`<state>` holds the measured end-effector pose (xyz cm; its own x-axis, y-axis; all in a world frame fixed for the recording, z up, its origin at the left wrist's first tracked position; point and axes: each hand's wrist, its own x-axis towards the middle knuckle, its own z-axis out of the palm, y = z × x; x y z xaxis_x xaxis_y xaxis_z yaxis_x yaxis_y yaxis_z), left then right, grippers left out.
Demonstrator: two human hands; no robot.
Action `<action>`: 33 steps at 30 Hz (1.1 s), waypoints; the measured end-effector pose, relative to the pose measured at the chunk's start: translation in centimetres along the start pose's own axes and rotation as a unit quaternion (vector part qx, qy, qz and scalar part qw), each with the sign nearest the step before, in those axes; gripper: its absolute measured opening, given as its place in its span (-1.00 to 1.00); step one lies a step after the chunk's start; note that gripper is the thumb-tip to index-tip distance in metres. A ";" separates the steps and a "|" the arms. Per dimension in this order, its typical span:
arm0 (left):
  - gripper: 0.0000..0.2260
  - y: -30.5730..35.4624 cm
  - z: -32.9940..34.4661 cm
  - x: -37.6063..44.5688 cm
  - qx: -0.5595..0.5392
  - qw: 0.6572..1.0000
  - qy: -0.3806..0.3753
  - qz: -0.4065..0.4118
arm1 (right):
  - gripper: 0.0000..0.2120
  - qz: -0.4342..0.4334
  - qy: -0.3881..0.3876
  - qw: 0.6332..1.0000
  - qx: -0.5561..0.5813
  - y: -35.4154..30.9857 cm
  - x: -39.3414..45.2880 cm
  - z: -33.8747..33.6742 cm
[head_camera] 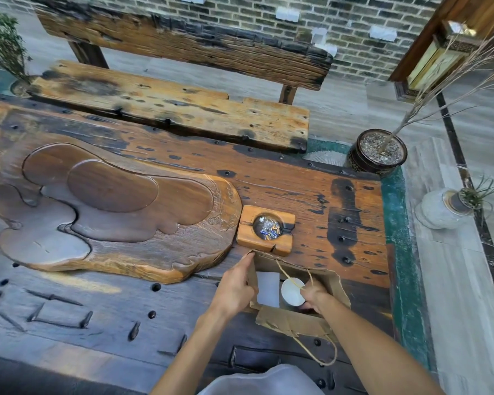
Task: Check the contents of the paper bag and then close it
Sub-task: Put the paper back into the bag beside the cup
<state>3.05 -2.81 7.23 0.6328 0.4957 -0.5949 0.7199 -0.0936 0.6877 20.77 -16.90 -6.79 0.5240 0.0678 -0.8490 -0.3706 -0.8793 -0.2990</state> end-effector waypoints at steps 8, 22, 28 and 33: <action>-0.23 0.3 -0.1 0.2 0.020 1.000 0.010 0.003 | -0.78 0.003 -0.011 0.999 0.032 0.5 0.5 0.4; -0.26 0.2 -0.5 -0.7 0.020 0.998 -0.022 0.047 | -0.35 -0.050 -0.033 0.992 -0.110 -1.2 -5.3 -2.3; -0.33 0.3 0.0 -0.8 0.004 0.995 -0.025 0.100 | -0.24 -0.091 -0.039 0.977 -0.191 -1.5 -8.2 -3.6; -0.34 0.5 0.2 -1.2 -0.001 0.991 -0.025 0.131 | -0.22 -0.109 -0.054 0.963 -0.240 -1.2 -10.8 -5.1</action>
<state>2.71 -3.63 8.27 0.8109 0.4110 -0.4167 0.5292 -0.2111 0.8218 19.45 -19.03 4.96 0.4573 0.3014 -0.8366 0.1497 -0.9535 -0.2617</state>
